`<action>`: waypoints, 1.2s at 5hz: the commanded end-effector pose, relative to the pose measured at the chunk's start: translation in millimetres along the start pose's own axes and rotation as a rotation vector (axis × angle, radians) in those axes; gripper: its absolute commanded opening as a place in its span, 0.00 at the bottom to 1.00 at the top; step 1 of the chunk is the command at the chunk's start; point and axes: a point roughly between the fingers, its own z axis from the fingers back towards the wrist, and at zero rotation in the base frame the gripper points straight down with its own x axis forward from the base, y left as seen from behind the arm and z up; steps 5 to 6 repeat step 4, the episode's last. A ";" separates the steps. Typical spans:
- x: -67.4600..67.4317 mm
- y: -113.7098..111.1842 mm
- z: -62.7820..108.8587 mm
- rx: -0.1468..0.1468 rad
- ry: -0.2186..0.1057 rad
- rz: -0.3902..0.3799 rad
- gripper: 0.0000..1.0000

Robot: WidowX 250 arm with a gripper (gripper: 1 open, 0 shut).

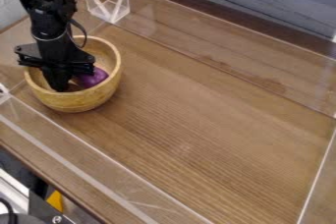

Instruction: Put the purple eggplant in the brown bowl

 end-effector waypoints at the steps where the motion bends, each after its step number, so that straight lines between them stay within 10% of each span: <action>1: -10.3 4.3 -7.2 0.017 0.026 -0.037 0.00; 6: -17.2 10.0 14.0 0.045 0.023 -0.050 0.00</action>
